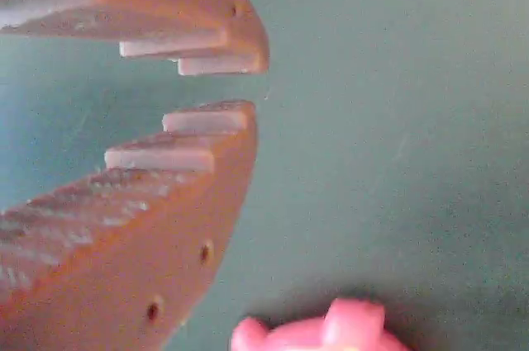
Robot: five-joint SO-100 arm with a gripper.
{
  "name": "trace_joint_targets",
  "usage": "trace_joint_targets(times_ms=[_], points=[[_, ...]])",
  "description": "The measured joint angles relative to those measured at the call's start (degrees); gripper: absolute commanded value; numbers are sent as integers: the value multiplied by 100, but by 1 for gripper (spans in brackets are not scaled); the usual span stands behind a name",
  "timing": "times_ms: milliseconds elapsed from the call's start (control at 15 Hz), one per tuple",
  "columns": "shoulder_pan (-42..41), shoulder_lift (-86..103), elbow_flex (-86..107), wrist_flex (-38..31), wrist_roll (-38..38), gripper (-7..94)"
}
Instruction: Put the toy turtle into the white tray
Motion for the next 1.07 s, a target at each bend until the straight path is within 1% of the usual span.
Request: trace_joint_targets(times_ms=[67,200,267,333,467,600,733,867,933,1067], points=[[105,-562,-694,290,-193,0],[220,-1679,-2215,633,-650,2],[316,-2312,-2997,756,-826,8],[422,-2883,-3647,861,-958,11],[413,-3946,-4737,1063,-1169,22],[431,-5106,-6003,1582,-1318,37],[483,-6117,-7102,1978,-1608,47],[439,-6891,-8200,2276,-2057,48],[457,-7198,-8587,2417,-2268,53],[563,-7796,-9466,2733,-2672,53]])
